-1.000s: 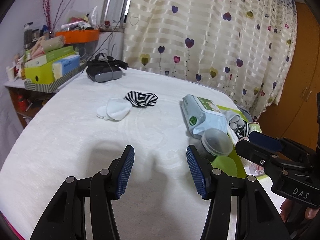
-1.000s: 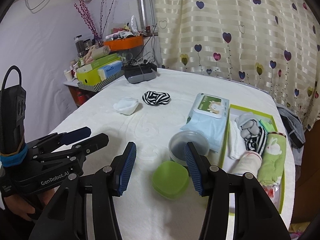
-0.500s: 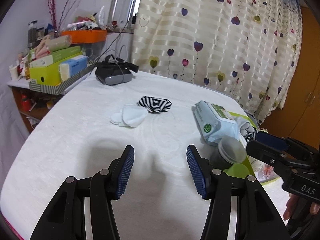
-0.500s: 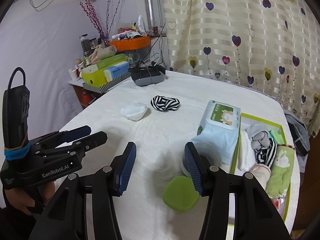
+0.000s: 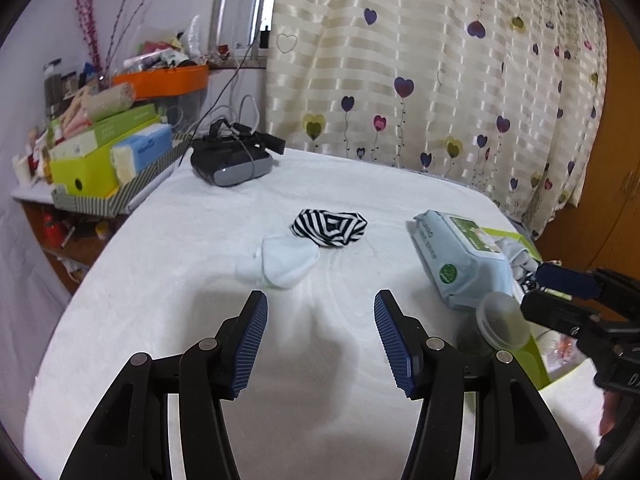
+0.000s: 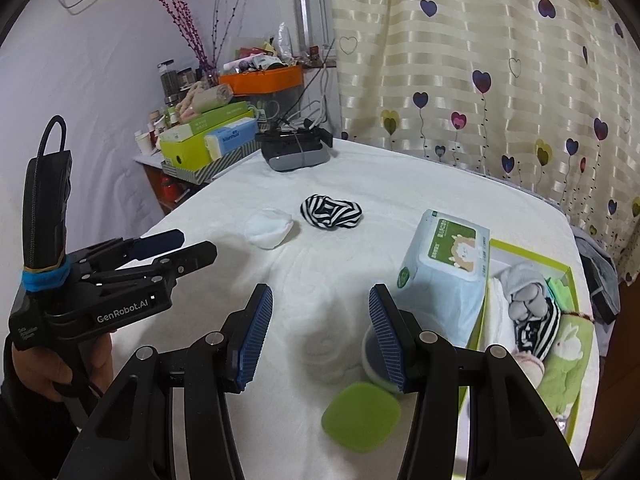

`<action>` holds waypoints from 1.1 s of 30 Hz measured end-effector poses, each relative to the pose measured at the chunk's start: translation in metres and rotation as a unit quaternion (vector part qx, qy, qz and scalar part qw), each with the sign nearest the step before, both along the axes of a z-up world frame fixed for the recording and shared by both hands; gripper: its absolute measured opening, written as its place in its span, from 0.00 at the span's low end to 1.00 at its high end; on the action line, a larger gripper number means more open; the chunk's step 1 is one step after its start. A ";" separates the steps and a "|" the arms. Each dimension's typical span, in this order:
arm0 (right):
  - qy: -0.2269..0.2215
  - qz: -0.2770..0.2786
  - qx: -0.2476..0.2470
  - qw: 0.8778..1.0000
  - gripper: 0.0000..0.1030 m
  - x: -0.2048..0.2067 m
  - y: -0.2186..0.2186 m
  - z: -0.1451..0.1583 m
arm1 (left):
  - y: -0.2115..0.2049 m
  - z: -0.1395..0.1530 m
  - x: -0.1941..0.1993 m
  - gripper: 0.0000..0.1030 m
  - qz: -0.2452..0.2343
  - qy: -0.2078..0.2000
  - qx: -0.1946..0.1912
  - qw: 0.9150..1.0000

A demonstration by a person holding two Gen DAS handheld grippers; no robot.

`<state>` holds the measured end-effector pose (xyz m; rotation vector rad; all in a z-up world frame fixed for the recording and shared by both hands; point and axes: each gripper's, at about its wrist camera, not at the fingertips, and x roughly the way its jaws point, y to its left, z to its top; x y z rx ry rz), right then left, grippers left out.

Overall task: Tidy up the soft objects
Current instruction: 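Grasp the white cloth with the left tool, then grasp the black-and-white striped sock with the right tool while the left tool holds the white cloth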

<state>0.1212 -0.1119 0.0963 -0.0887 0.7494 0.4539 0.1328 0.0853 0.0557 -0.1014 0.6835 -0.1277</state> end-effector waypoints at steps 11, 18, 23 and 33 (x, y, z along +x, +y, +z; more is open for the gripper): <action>0.013 0.005 -0.011 1.000 0.50 0.036 0.007 -0.001 | 0.003 -0.036 0.064 0.57 -0.007 0.029 0.029 0.999; 0.024 0.005 -0.010 1.000 0.50 0.057 0.006 -0.007 | 0.004 -0.056 0.099 0.59 0.004 0.041 0.037 0.998; 0.034 0.005 -0.010 0.999 0.50 0.072 0.006 -0.013 | 0.004 -0.072 0.119 0.59 0.016 0.057 0.047 0.997; 0.038 0.014 -0.020 0.999 0.50 0.094 0.014 -0.013 | 0.023 -0.065 0.113 0.29 0.031 0.053 0.014 0.998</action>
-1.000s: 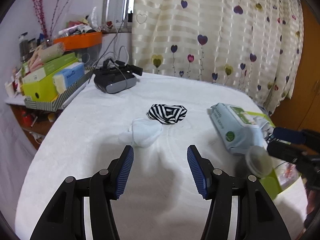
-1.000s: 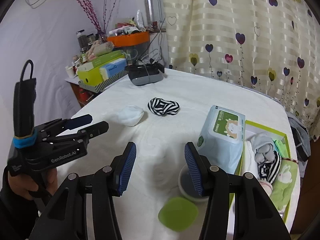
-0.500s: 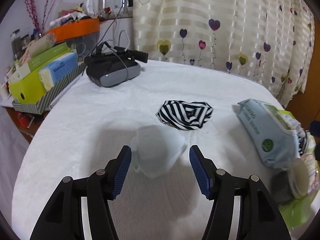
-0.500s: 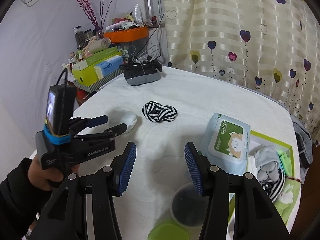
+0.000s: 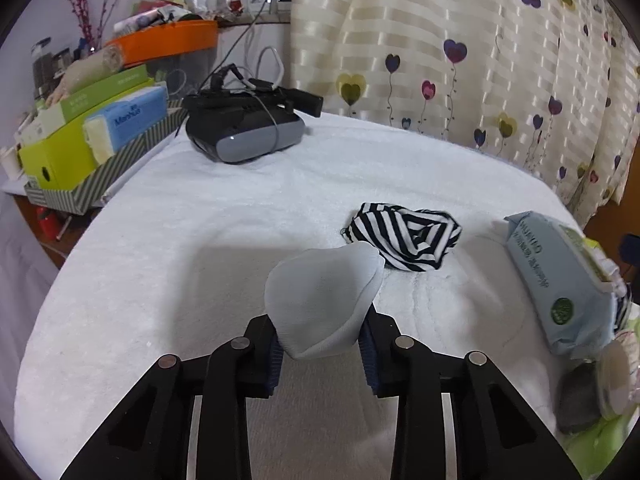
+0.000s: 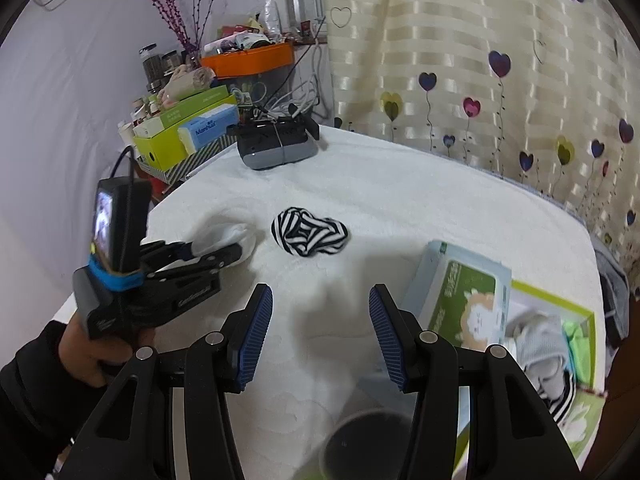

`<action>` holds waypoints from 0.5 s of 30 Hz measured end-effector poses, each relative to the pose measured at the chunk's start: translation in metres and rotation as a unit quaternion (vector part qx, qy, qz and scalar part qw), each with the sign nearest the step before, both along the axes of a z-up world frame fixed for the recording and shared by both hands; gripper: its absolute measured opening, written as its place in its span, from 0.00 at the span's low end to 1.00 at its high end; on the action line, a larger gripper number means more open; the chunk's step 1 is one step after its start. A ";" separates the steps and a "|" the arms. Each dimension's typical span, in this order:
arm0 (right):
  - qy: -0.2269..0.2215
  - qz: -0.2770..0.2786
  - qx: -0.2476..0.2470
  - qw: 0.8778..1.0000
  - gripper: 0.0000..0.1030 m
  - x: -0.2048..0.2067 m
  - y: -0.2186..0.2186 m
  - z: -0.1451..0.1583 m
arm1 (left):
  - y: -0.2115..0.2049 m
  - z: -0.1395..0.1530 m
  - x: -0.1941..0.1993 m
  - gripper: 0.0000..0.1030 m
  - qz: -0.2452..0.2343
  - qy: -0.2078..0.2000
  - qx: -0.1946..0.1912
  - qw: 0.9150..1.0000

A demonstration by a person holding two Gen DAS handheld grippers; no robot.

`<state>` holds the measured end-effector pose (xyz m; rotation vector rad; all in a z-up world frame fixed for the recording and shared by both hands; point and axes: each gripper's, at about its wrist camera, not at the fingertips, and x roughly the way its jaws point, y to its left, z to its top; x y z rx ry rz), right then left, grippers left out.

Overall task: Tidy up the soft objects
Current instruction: 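Grasp the black-and-white striped sock with the right tool while the left tool holds the white cloth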

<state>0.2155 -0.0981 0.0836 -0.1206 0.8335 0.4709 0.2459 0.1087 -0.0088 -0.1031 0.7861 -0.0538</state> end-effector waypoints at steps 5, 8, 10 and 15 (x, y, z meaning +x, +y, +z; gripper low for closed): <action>0.003 0.025 -0.012 1.000 0.50 0.015 0.015 0.003 | 0.008 0.023 -0.028 0.29 0.001 -0.017 -0.017 1.000; 0.017 0.042 -0.020 0.999 0.50 0.031 0.026 -0.002 | 0.012 0.036 -0.046 0.29 0.004 -0.029 -0.024 0.999; 0.031 0.053 -0.023 0.998 0.50 0.043 0.034 -0.008 | 0.016 0.043 -0.056 0.29 0.007 -0.035 -0.030 0.999; 0.081 0.071 -0.025 0.994 0.50 0.077 0.050 -0.031 | 0.026 0.054 -0.072 0.30 0.018 -0.046 -0.042 0.998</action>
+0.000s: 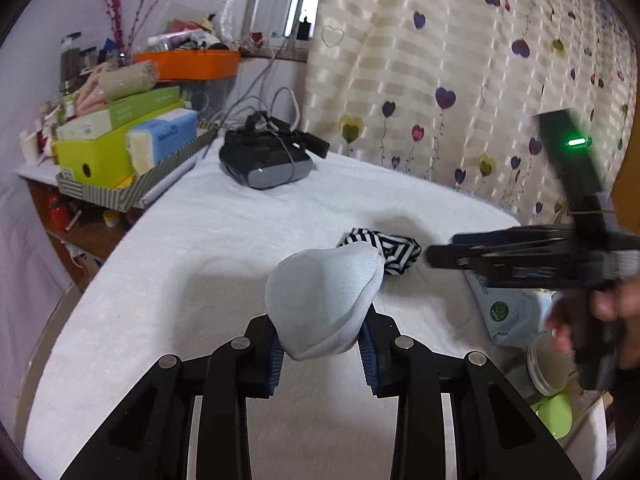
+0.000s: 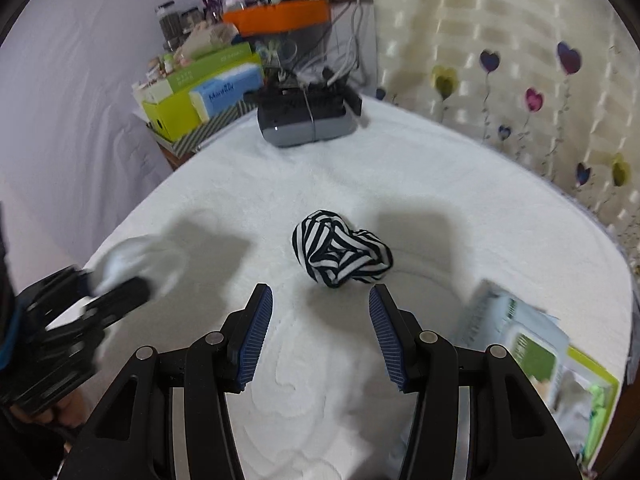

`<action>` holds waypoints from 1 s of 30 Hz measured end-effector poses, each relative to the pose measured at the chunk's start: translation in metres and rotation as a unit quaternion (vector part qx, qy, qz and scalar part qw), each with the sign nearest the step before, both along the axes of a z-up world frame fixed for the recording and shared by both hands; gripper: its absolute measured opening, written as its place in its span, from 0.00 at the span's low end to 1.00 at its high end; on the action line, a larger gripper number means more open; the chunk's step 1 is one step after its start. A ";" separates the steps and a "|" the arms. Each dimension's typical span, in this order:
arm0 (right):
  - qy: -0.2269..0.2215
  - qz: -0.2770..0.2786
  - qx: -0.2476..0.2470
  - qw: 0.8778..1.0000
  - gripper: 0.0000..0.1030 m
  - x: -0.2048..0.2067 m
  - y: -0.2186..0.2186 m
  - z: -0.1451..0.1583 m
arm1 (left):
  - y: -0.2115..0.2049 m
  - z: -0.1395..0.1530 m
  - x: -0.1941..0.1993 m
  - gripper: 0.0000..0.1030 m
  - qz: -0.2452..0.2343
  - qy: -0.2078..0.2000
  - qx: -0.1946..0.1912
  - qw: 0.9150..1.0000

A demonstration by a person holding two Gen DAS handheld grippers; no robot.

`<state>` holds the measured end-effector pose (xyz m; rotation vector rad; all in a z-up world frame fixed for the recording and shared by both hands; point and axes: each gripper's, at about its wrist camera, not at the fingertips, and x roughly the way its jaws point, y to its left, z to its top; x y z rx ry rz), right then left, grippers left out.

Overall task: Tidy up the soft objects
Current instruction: 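Grasp the black-and-white striped sock with the right tool while the left tool holds the white cloth, then carry the white cloth and striped sock with both tools over the box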

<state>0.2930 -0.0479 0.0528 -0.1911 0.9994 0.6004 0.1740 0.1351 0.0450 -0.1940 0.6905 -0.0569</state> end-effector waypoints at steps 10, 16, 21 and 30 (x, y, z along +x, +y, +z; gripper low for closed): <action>0.049 0.021 -0.046 0.997 0.50 0.051 0.029 -0.039 | 0.011 0.000 -0.003 0.30 0.005 -0.005 -0.012 1.000; 0.065 0.019 -0.104 0.992 0.50 0.067 0.043 -0.060 | 0.012 -0.001 -0.002 0.30 0.006 -0.004 -0.013 1.000; 0.078 -0.016 -0.102 0.992 0.22 0.079 0.039 -0.065 | 0.012 -0.001 -0.003 0.30 0.008 -0.004 -0.014 1.000; 0.037 -0.003 -0.062 0.997 0.15 0.043 0.029 -0.024 | 0.005 0.013 -0.018 0.30 0.004 -0.019 -0.021 1.000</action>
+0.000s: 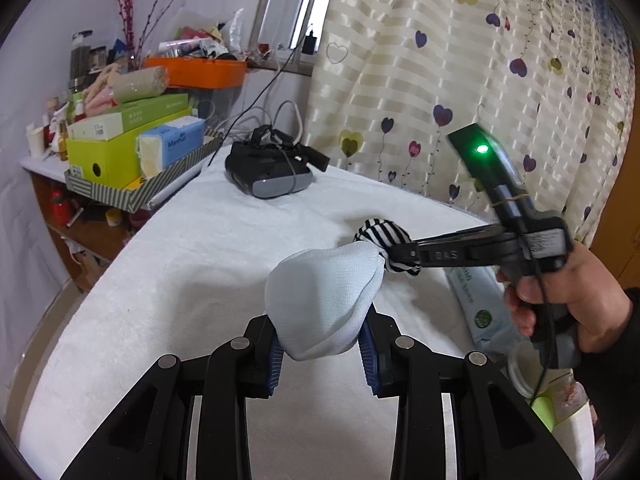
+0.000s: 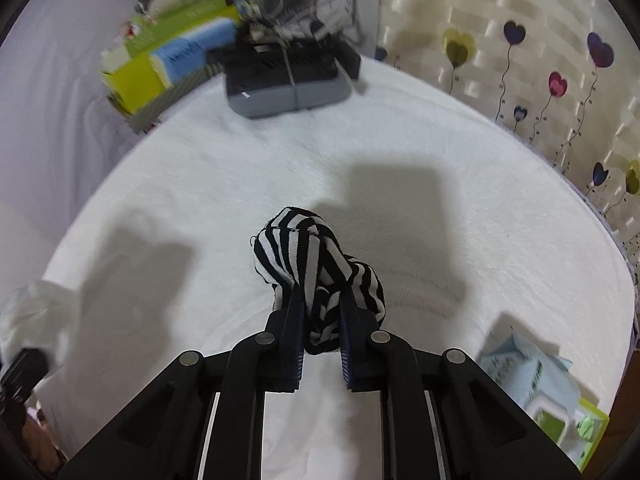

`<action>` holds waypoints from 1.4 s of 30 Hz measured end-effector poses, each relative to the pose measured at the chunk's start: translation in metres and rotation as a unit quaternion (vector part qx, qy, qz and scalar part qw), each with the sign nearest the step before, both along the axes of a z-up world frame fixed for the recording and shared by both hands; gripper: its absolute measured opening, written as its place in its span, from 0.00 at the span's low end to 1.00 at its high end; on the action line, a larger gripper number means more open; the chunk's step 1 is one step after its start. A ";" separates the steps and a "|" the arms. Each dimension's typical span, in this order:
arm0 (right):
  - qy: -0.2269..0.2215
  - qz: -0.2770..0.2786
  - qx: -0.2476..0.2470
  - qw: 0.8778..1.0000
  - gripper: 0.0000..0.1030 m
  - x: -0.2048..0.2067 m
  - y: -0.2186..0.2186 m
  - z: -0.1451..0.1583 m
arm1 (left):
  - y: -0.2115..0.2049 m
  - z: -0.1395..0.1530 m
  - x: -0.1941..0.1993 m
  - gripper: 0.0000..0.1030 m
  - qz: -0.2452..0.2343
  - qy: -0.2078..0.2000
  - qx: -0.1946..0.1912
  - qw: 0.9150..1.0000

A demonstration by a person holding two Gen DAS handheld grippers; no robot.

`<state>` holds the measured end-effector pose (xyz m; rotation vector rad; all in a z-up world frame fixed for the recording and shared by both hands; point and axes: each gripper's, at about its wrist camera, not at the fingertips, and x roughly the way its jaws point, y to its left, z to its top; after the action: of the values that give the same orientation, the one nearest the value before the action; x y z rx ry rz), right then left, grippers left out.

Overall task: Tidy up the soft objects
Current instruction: 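Carry the white cloth and striped sock with both tools over the box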

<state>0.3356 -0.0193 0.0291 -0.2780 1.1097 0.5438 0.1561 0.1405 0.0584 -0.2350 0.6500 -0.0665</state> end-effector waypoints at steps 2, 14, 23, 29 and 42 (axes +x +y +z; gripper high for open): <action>-0.011 0.006 0.014 1.000 0.15 -0.017 -0.005 0.016 | -0.004 0.005 -0.007 0.30 -0.001 -0.005 -0.002 1.000; -0.088 0.015 0.104 0.991 0.15 -0.133 -0.053 0.097 | -0.045 0.035 -0.060 0.30 -0.025 -0.037 -0.006 0.999; -0.131 -0.016 0.116 0.984 0.15 -0.191 -0.096 0.110 | -0.079 0.048 -0.090 0.30 -0.054 -0.058 -0.013 0.997; -0.143 -0.045 0.126 0.981 0.15 -0.217 -0.130 0.110 | -0.105 0.053 -0.102 0.30 -0.082 -0.067 -0.012 0.994; -0.155 -0.115 0.145 0.970 0.15 -0.252 -0.208 0.108 | -0.163 0.054 -0.112 0.30 -0.141 -0.067 -0.016 0.988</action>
<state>0.0833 -0.2272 0.1371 0.0238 0.7349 0.4307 0.0442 -0.0230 0.1120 -0.1660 0.5447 -0.3610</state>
